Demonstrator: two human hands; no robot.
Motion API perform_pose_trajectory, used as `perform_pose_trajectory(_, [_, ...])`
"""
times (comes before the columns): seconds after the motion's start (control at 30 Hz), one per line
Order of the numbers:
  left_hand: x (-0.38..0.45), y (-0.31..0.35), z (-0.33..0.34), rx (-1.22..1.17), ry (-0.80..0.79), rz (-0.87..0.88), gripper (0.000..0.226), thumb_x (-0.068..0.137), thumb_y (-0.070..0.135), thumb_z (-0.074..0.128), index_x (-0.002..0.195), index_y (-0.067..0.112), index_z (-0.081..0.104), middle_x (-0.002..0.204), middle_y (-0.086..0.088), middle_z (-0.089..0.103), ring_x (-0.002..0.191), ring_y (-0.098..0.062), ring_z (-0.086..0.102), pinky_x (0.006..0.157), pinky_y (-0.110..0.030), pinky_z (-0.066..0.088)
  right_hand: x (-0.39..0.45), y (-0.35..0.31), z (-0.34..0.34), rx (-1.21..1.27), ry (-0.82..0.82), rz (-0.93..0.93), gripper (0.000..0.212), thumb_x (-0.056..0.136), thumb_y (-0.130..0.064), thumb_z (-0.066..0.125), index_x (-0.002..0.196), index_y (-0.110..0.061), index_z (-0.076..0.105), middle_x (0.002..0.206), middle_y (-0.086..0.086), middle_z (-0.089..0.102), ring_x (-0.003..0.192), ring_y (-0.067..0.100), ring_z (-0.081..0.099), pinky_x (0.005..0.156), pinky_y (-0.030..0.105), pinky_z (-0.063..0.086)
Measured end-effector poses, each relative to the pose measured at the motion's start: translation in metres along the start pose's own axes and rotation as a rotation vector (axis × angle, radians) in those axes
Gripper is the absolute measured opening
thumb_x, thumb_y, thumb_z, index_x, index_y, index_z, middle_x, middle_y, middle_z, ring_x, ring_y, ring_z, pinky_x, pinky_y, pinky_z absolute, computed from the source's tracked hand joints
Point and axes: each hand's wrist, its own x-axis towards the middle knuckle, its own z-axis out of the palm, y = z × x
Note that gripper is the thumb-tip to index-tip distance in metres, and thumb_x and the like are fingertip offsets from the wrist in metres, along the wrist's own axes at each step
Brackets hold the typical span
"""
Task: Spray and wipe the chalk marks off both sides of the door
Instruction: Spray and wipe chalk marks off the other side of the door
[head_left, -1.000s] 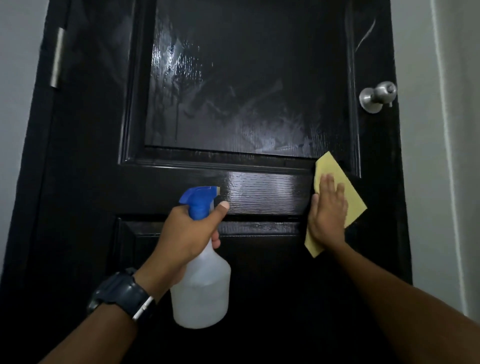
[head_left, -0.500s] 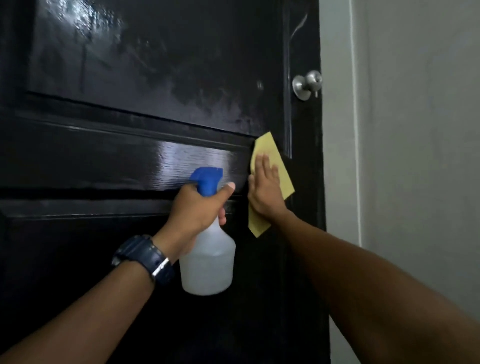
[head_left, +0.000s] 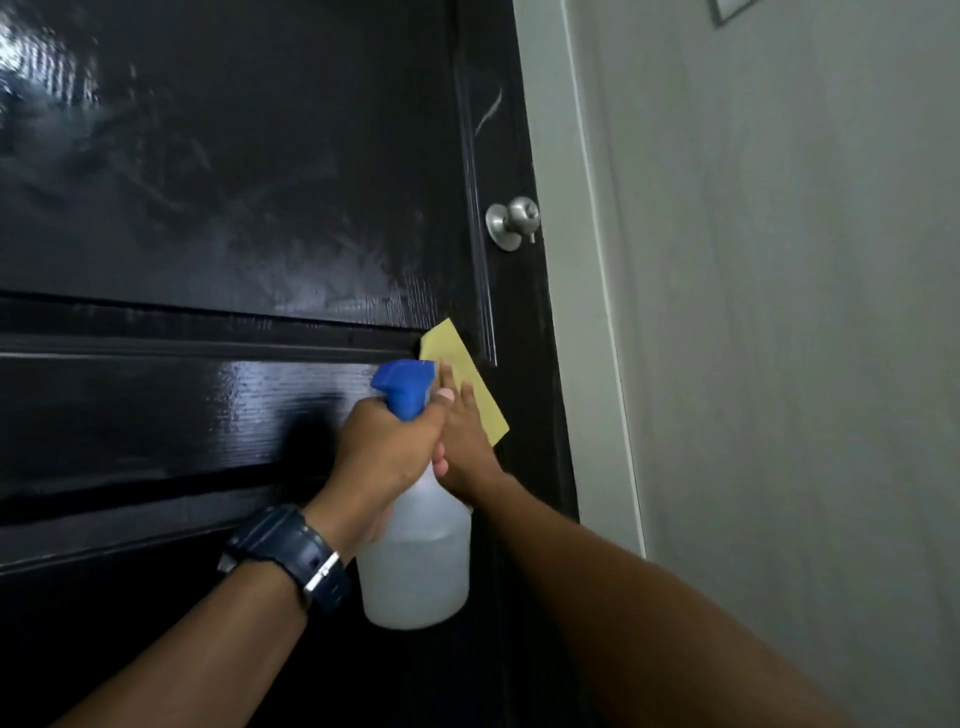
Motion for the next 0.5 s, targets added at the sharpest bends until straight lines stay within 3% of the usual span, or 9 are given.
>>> perform_pose_trajectory(0.1, [0.010,0.016,0.005,0.029,-0.005,0.029,0.036,0.088,0.039,0.070,0.067,0.009,0.068,0.053,-0.004,0.064,0.056,-0.021,0.064,0.077,-0.044,0.059,-0.004,-0.003,0.008,0.196,0.078,0.112,0.089,0.091,-0.068,0.002,0.161,-0.014,0.010,0.169,0.008,-0.003,0.154,0.032,-0.012,0.124,0.049,0.001])
perform_pose_trajectory(0.2, [0.022,0.035,0.011,0.048,0.038,0.040,0.034,0.086,0.039,0.072,0.081,0.005,0.069,0.063,-0.008,0.065,0.059,-0.022,0.064,0.075,-0.047,0.059,-0.007,-0.009,0.012,0.288,0.058,0.238,0.078,0.103,-0.058,0.034,0.159,-0.028,-0.012,0.161,-0.012,-0.028,0.146,0.021,-0.030,0.123,0.048,-0.008])
perform_pose_trajectory(0.27, [0.028,0.043,0.016,0.078,0.076,0.045,0.034,0.087,0.035,0.071,0.086,0.002,0.069,0.066,-0.011,0.066,0.059,-0.023,0.064,0.074,-0.047,0.060,-0.013,-0.010,0.013,0.258,0.058,0.222,0.080,0.104,-0.053,0.039,0.157,-0.031,-0.018,0.156,-0.013,-0.036,0.141,0.019,-0.036,0.116,0.043,-0.018])
perform_pose_trajectory(0.37, [0.039,0.036,0.028,0.024,0.084,0.009,0.034,0.088,0.031,0.071,0.084,-0.002,0.067,0.060,-0.009,0.061,0.053,-0.022,0.060,0.065,-0.044,0.060,-0.005,0.004,0.021,0.255,0.133,0.209,0.071,0.107,-0.049,0.031,0.157,-0.033,-0.017,0.162,-0.012,-0.030,0.146,0.021,-0.032,0.118,0.047,-0.017])
perform_pose_trajectory(0.43, [0.049,0.021,0.036,0.014,0.066,-0.019,0.028,0.092,0.028,0.069,0.081,0.003,0.065,0.055,-0.006,0.058,0.044,-0.017,0.056,0.052,-0.029,0.054,0.021,0.030,0.014,0.363,0.266,0.362,0.061,0.109,-0.042,0.024,0.160,-0.030,-0.008,0.167,-0.008,-0.017,0.153,0.024,-0.019,0.123,0.054,-0.008])
perform_pose_trajectory(0.5, [0.067,0.009,0.047,-0.001,0.039,-0.027,0.028,0.092,0.030,0.069,0.081,0.005,0.065,0.056,-0.005,0.058,0.041,-0.013,0.055,0.048,-0.023,0.052,0.053,0.062,-0.003,0.444,0.419,0.531,0.058,0.108,-0.038,0.022,0.161,-0.023,0.003,0.169,-0.004,-0.005,0.155,0.028,-0.009,0.122,0.058,-0.004])
